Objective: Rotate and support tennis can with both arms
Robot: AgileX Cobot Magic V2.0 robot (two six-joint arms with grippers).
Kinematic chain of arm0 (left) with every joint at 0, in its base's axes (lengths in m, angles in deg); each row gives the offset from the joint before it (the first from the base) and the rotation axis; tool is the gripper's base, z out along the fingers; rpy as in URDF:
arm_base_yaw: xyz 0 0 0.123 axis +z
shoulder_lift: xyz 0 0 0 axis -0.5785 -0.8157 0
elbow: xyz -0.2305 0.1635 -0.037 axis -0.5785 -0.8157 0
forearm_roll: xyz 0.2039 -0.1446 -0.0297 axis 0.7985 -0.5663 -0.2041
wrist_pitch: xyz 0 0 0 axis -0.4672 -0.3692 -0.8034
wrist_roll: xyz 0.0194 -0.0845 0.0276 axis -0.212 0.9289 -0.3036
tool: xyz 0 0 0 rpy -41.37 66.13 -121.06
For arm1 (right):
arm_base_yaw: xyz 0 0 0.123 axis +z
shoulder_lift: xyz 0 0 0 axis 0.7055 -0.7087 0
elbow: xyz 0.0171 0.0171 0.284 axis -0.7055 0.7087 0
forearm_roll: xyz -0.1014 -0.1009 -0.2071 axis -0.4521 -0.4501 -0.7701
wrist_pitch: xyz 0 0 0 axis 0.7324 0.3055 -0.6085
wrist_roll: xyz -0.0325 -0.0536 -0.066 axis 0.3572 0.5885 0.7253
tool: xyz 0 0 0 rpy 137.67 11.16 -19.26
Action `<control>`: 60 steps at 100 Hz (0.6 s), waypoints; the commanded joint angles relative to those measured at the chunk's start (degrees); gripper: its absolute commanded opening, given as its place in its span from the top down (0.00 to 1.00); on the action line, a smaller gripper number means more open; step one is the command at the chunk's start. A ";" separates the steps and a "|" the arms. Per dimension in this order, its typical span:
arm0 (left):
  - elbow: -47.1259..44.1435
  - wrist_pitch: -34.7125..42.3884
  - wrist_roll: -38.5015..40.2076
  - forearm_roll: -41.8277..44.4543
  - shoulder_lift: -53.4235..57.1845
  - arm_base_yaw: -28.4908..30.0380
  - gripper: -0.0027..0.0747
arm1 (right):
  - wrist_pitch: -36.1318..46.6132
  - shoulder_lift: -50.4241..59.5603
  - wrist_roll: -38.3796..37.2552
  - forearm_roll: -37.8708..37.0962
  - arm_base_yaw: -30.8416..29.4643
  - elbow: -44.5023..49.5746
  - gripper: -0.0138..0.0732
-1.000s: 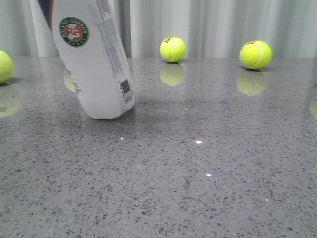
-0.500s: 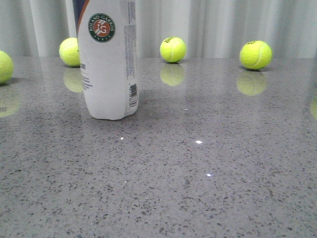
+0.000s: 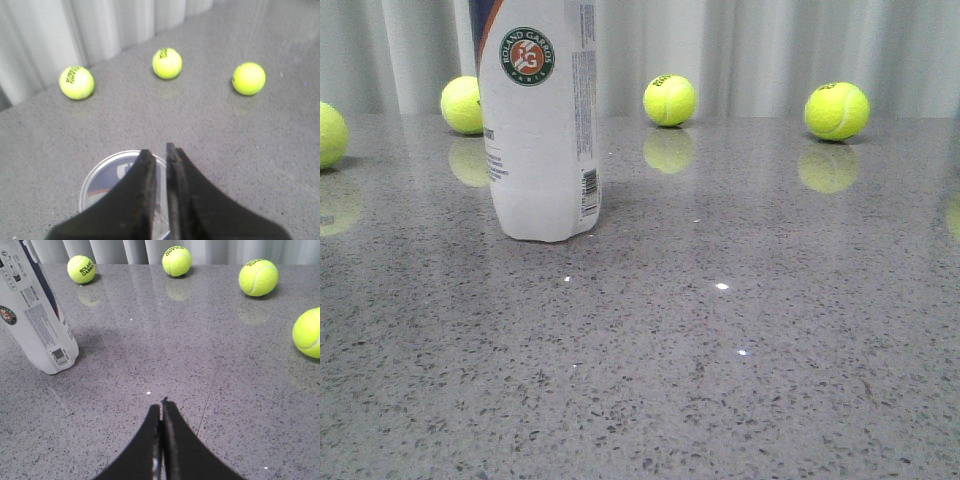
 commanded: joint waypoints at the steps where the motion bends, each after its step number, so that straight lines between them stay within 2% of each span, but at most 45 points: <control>1: -3.65 8.78 0.03 -0.92 5.19 0.57 0.99 | 4.14 -0.43 0.18 -1.31 -0.27 -1.46 0.91; 18: -12.65 11.59 3.38 0.56 11.14 4.88 0.99 | 4.14 -0.43 0.18 -1.31 -0.27 -1.46 0.91; 60: -32.58 16.27 3.37 0.68 23.88 17.79 0.99 | 4.14 -0.43 0.18 -1.31 -0.27 -1.46 0.91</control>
